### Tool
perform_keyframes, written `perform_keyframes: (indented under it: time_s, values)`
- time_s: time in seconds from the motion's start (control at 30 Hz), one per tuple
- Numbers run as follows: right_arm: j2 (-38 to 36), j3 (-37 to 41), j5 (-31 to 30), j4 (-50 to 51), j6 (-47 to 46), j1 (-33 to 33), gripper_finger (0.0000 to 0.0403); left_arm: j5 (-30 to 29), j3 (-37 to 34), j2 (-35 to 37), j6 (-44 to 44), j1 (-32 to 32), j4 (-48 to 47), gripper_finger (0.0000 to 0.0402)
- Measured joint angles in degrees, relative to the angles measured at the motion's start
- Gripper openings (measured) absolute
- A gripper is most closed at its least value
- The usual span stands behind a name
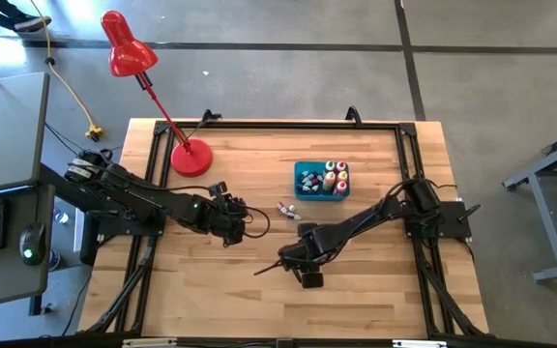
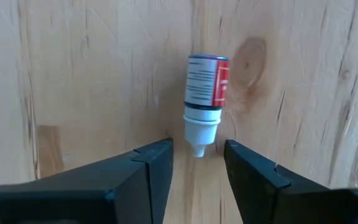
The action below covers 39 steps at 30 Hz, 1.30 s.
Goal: Pick & Place food coloring
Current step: Put the bottom small red food coloring bottle into the blue bin
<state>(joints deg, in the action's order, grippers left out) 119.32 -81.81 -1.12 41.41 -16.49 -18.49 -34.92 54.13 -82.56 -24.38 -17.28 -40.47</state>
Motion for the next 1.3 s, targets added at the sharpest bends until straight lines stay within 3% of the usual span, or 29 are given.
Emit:
perform_keyframes:
  time_s: [0.5,0.87,1.3]
  values:
    - [-1.0,-0.1,-1.7,-0.3,1.6,0.7,0.0139,0.0,0.0,0.0,0.0,0.0,0.2,0.0175]
    - [-1.0,-0.1,0.6,-5.3,5.5,0.9,0.0139,0.0,0.0,0.0,0.0,0.0,0.1,0.0175]
    - [-1.4,4.1,1.3,-8.2,4.7,1.3,0.0135,0.0,0.0,0.0,0.0,0.0,0.1,0.0175]
